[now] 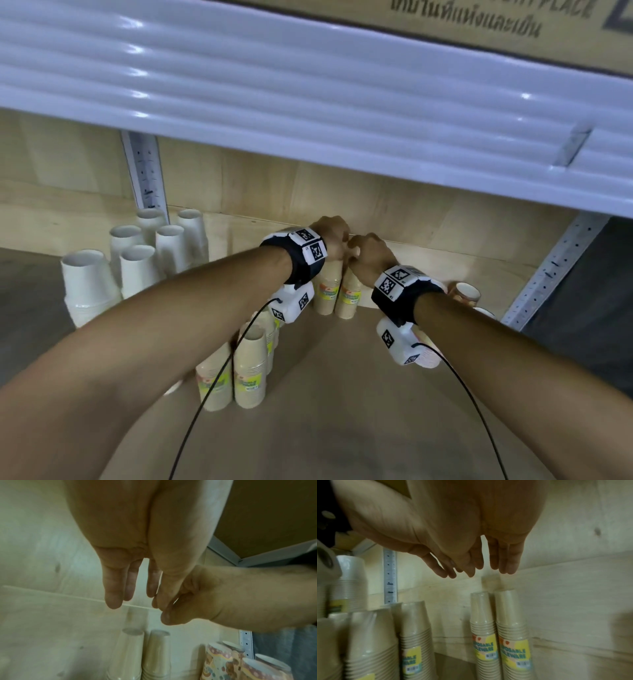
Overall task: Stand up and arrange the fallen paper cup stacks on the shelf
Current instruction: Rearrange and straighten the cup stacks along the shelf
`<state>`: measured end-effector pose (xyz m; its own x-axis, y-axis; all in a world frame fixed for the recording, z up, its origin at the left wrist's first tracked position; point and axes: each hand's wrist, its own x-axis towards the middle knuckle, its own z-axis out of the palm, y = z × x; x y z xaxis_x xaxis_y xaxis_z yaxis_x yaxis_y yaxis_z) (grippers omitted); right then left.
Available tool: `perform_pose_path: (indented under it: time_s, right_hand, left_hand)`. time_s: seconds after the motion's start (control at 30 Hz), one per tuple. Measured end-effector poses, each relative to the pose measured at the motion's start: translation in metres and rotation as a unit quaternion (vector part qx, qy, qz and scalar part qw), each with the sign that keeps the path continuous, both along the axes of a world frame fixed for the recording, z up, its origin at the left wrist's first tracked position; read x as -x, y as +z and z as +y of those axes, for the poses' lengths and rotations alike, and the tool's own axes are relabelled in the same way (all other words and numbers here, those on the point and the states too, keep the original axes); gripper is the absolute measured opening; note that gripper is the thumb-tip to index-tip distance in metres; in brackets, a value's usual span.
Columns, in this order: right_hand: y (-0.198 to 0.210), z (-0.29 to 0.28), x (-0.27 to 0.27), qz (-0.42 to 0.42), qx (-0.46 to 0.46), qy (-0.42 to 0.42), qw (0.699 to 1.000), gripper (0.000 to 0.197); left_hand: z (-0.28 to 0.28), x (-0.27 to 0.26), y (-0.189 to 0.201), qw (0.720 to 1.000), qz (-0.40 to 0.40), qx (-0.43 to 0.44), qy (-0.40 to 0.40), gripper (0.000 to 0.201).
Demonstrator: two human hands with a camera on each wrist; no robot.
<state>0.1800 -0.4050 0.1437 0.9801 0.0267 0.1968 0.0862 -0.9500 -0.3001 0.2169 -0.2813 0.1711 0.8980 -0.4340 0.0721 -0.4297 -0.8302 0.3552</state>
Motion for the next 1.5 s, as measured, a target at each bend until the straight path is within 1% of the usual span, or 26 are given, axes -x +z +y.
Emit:
perform_pose_path:
  time_s: [0.1,0.23,0.3,0.4,0.5,0.6,0.7,0.87,0.97,1.03,1.1,1.17,1.23,1.27,1.4,1.5]
  right_hand:
    - [0.007,0.017,0.008,0.001,-0.006,0.02,1.0,0.025]
    - [0.018,0.041,0.025,0.016,0.004,0.055,0.998,0.022]
    - [0.022,0.053,0.035,0.031,0.004,0.064,0.997,0.022]
    - [0.023,0.07,0.052,0.055,0.011,0.094,0.994,0.022]
    - [0.023,0.087,0.069,0.075,0.023,0.134,0.988,0.016]
    - [0.023,0.103,0.085,0.097,0.021,0.17,0.98,0.009]
    - [0.02,0.115,0.1,0.114,0.02,0.191,0.975,0.018]
    - [0.015,0.132,0.119,0.127,0.031,0.196,0.972,0.024]
    - [0.008,0.14,0.127,0.127,0.046,0.204,0.97,0.023]
    - [0.005,0.143,0.131,0.119,0.043,0.212,0.969,0.02]
    - [0.003,0.145,0.137,0.1,0.043,0.231,0.967,0.015]
    - [0.002,0.144,0.14,0.092,0.047,0.233,0.967,0.005]
    - [-0.001,0.144,0.141,0.095,0.052,0.23,0.967,0.023]
    - [-0.003,0.145,0.141,0.097,0.057,0.229,0.967,0.029]
    - [-0.005,0.145,0.144,0.097,0.049,0.22,0.969,0.038]
    - [-0.005,0.146,0.143,0.108,0.04,0.205,0.972,0.035]
  left_hand:
    - [0.016,0.018,0.019,1.0,-0.012,-0.018,0.001,0.035]
    - [0.046,0.044,0.036,1.0,0.003,-0.03,0.008,0.043]
    - [0.063,0.059,0.042,0.999,0.031,-0.033,0.023,0.041]
    - [0.089,0.08,0.046,0.996,0.059,-0.053,0.043,0.028]
    - [0.113,0.097,0.046,0.992,0.08,-0.069,0.062,0.023]
    - [0.135,0.115,0.042,0.989,0.1,-0.081,0.073,0.023]
    - [0.15,0.13,0.031,0.986,0.112,-0.086,0.088,0.021]
    - [0.162,0.149,0.01,0.983,0.112,-0.079,0.12,0.02]
    - [0.166,0.157,-0.002,0.981,0.112,-0.069,0.141,0.029]
    - [0.168,0.162,-0.01,0.982,0.103,-0.065,0.146,0.034]
    - [0.169,0.165,-0.018,0.984,0.091,-0.059,0.14,0.033]
    - [0.171,0.165,-0.026,0.986,0.085,-0.05,0.137,0.033]
    - [0.173,0.164,-0.032,0.987,0.081,-0.042,0.135,0.03]
    - [0.173,0.164,-0.035,0.987,0.079,-0.04,0.133,0.029]
    - [0.175,0.166,-0.038,0.987,0.075,-0.04,0.133,0.032]
    - [0.175,0.166,-0.035,0.988,0.08,-0.048,0.123,0.033]
